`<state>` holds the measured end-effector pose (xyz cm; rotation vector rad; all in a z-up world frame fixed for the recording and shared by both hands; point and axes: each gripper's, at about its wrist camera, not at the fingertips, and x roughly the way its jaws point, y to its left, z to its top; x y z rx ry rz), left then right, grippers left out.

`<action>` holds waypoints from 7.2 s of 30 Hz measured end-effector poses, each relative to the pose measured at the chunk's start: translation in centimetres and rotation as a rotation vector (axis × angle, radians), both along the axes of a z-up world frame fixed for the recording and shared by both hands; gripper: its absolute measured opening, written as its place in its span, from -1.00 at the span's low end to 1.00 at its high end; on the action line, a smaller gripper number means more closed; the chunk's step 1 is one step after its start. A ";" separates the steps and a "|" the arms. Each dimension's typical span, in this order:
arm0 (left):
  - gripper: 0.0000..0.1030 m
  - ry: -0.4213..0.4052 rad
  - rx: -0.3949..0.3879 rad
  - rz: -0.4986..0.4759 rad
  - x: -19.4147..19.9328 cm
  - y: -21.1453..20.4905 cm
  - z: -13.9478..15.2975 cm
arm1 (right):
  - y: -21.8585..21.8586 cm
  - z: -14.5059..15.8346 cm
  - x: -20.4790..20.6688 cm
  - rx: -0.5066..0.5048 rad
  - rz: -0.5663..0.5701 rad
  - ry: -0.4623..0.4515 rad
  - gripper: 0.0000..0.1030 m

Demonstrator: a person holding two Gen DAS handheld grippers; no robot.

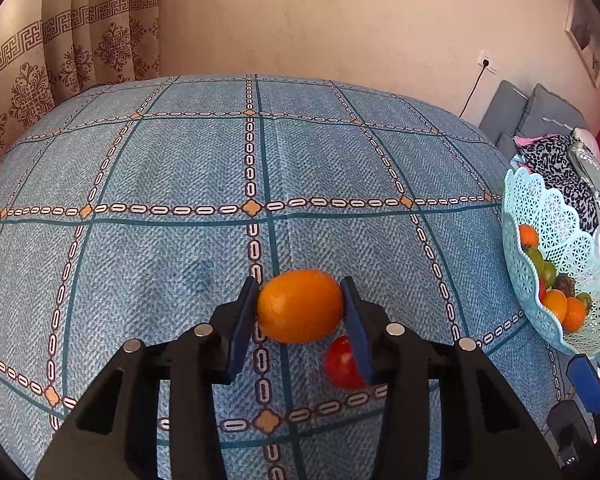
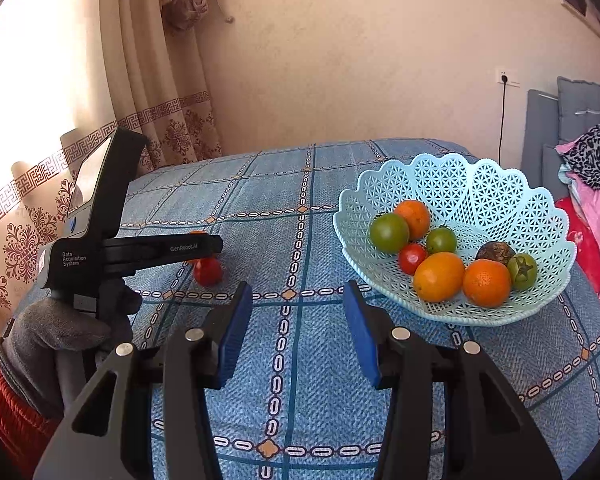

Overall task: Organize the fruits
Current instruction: 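Grasp the orange with the left gripper, then grasp the red tomato with the right gripper while the left holds the orange, then carry the red tomato into the basket and open the right gripper while the left carries the orange, then lower the orange into the basket and open the left gripper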

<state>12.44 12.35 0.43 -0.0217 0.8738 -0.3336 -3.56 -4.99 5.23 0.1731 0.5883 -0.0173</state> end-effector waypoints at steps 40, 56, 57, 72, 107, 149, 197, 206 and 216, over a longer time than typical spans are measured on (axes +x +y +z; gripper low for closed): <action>-0.16 -0.115 0.009 0.195 -1.3 6.1 3.4 | 8.9 -4.0 13.4 -0.066 0.261 0.248 -0.41; 0.30 -0.028 -0.099 0.184 -0.3 7.6 2.7 | 7.0 -3.1 10.8 -0.010 0.218 0.203 -0.45; 0.31 -0.013 -0.117 0.184 -0.1 7.9 2.5 | 6.8 -2.9 10.6 -0.005 0.214 0.198 -0.45; 0.37 0.077 -0.111 0.184 0.5 7.4 0.7 | 5.3 -1.7 8.7 0.022 0.164 0.157 -0.45; -0.19 -0.134 -0.164 -0.094 -5.5 0.9 5.9 | -1.6 3.3 3.0 0.061 0.003 0.029 -0.45; -0.19 -0.152 -0.109 -0.196 -8.0 -3.1 5.4 | -12.0 2.0 2.3 0.137 -0.287 0.016 -0.32; -0.19 -0.192 -0.021 -0.407 -10.2 -16.8 6.6 | -13.8 0.9 -5.5 0.055 -0.507 -0.171 -0.31; 0.49 -0.191 -0.043 -0.369 -9.5 -16.8 5.9 | -13.7 0.8 -5.5 0.053 -0.520 -0.174 -0.31; 0.64 -0.215 -0.057 -0.293 -9.0 -14.1 7.0 | -13.2 1.0 -6.1 0.019 -0.536 -0.203 0.24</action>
